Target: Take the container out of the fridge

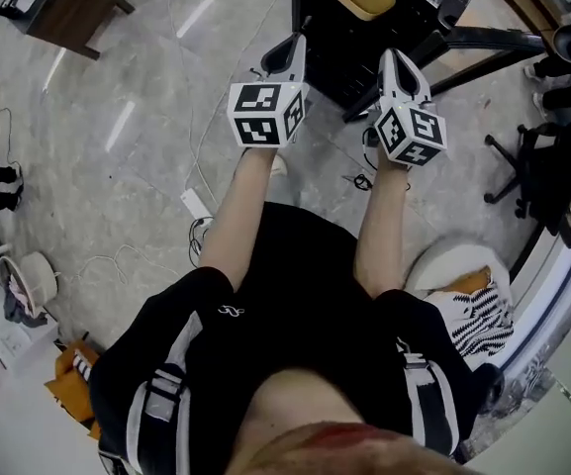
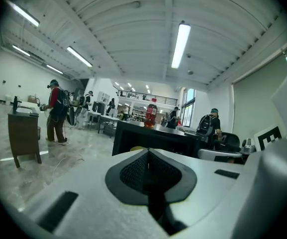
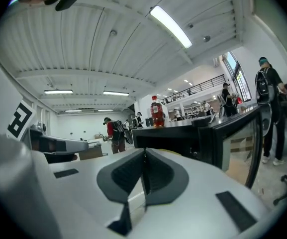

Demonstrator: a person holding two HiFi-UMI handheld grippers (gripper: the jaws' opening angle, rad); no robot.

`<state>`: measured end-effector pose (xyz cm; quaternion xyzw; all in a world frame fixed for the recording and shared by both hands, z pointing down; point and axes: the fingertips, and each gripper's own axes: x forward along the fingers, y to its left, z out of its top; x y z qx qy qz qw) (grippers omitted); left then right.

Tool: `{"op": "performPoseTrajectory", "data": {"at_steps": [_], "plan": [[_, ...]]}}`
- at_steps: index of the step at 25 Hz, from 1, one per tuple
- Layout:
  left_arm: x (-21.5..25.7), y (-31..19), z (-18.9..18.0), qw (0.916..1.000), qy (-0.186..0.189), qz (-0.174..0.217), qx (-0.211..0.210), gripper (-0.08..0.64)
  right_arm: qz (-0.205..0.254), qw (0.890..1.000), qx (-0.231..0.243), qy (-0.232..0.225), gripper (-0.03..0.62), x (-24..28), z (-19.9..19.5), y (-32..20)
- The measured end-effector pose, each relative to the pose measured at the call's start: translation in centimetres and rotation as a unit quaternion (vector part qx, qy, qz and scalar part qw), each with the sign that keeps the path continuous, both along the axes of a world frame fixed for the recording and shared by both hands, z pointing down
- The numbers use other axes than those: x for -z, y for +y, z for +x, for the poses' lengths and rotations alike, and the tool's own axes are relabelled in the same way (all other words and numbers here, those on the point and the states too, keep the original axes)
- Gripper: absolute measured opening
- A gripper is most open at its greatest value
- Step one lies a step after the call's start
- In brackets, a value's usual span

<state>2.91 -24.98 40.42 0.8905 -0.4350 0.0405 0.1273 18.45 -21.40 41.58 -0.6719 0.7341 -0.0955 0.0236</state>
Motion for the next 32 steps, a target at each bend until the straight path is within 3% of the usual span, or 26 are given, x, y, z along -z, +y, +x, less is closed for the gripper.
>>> {"op": "performPoseTrajectory", "data": {"at_steps": [7, 14, 19, 24, 29, 32], "plan": [[0.1, -7.6, -0.6, 0.9997, 0.012, -0.001, -0.02, 0.008, -0.016, 0.999, -0.003, 0.031, 0.012, 0.2, -2.1, -6.9], [-0.5, -11.2, -0.1, 0.9994, 0.025, -0.012, -0.022, 0.008, -0.061, 0.991, 0.006, 0.122, 0.014, -0.9, -2.1, -10.8], [-0.8, -12.1, 1.2, 0.9993, 0.019, -0.019, -0.027, 0.008, -0.093, 0.971, 0.028, 0.218, 0.014, -1.4, -2.1, -12.9], [-1.3, -12.8, 1.1, 0.9996, 0.014, -0.023, -0.013, 0.008, -0.142, 0.95, 0.069, 0.271, 0.014, -4.0, -2.4, -14.8], [-1.7, -13.4, 0.2, 0.9996, 0.015, -0.026, -0.002, 0.008, -0.176, 0.908, 0.101, 0.366, 0.015, -6.2, -2.9, -16.6], [-1.6, -13.7, 0.0, 0.9996, 0.016, -0.025, 0.004, 0.008, -0.195, 0.895, 0.114, 0.385, 0.015, -7.4, -2.8, -17.4]]}}
